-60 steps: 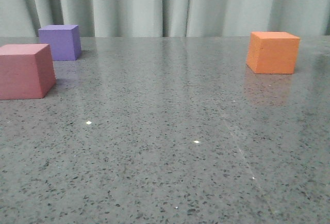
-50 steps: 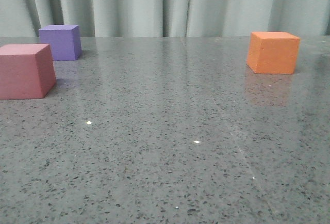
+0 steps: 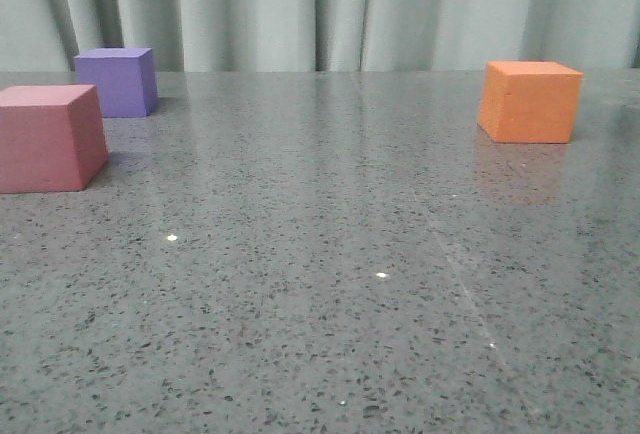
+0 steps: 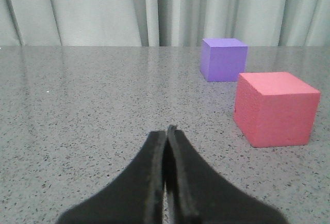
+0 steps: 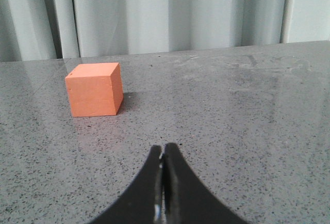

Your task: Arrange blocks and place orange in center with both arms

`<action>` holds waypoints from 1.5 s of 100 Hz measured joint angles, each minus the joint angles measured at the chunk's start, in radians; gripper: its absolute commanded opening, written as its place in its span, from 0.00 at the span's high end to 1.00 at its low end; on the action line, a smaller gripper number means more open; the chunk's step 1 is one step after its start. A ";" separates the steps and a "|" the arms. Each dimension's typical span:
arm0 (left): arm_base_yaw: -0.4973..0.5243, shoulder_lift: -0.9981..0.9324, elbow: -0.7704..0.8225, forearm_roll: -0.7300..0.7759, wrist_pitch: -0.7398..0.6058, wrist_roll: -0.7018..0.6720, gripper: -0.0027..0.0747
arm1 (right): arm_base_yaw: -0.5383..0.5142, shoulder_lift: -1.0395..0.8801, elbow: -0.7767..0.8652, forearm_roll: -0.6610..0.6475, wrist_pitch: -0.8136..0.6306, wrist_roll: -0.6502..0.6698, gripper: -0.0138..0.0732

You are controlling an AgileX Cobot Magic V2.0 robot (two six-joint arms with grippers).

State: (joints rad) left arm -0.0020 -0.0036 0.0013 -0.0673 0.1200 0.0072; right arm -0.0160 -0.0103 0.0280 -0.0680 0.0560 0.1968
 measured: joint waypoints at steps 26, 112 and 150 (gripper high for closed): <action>0.000 0.000 0.000 0.008 -0.038 0.000 0.99 | 0.000 0.000 0.000 0.000 -0.018 0.000 0.98; 0.000 0.456 -0.649 0.008 0.272 0.000 0.99 | 0.000 0.400 -0.653 0.014 0.472 0.000 0.98; 0.000 0.675 -0.737 0.004 0.278 -0.001 0.95 | 0.000 0.575 -0.740 0.017 0.518 0.000 0.98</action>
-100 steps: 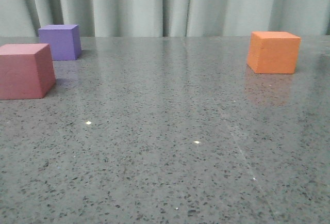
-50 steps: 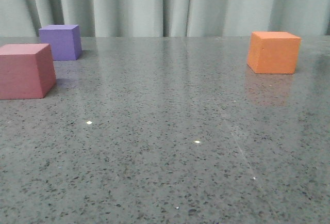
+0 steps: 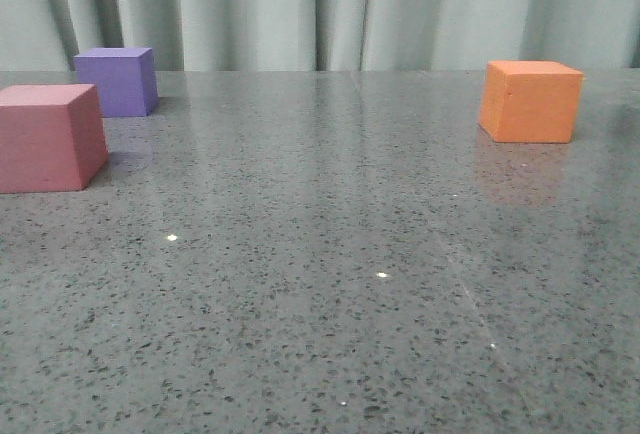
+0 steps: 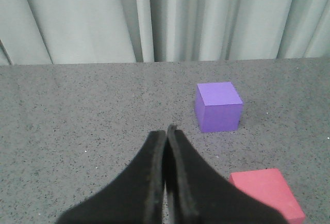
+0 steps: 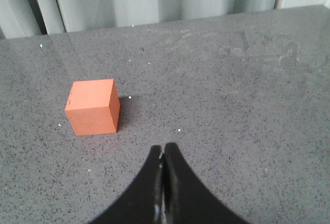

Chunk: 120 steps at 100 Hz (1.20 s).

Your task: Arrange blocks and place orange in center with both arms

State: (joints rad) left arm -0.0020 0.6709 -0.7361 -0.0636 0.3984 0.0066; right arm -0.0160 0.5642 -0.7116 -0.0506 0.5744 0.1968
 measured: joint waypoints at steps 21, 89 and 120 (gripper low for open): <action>0.000 0.010 -0.001 -0.011 0.000 0.000 0.63 | 0.000 0.022 0.000 0.002 0.006 0.000 0.77; 0.000 0.010 -0.001 -0.015 -0.006 -0.007 0.07 | 0.000 0.022 0.000 0.012 0.016 0.000 0.17; 0.000 0.010 -0.001 -0.015 -0.024 -0.007 0.07 | 0.000 0.145 -0.133 0.029 0.098 0.000 0.17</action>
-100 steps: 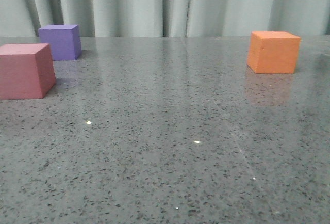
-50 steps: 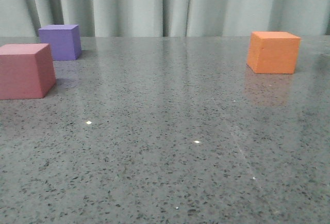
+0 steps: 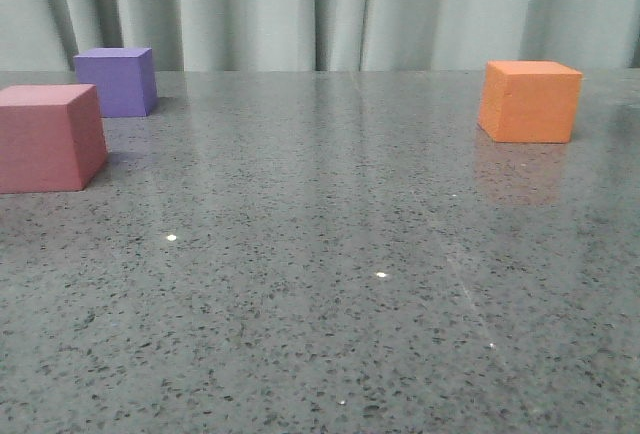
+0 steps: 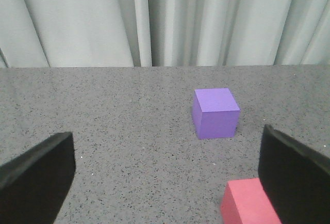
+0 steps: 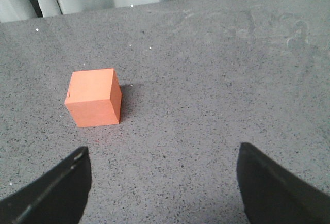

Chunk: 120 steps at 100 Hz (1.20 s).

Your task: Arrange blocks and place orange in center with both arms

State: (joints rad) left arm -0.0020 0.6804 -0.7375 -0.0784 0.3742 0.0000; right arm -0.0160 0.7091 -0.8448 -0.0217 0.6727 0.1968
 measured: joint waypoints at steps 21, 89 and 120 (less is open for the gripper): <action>0.000 0.000 0.000 0.000 -0.005 0.000 0.07 | 0.080 0.204 -0.186 0.008 0.080 -0.002 0.17; 0.000 0.000 0.000 -0.002 -0.006 0.000 0.07 | 0.223 0.955 -0.837 0.047 0.426 0.061 0.17; 0.000 0.000 0.000 -0.002 -0.006 0.000 0.07 | 0.225 1.099 -0.954 0.038 0.506 0.094 0.17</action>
State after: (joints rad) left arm -0.0020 0.6804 -0.7375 -0.0802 0.3679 0.0000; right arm 0.2090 1.8083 -1.7988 0.0165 1.1783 0.2908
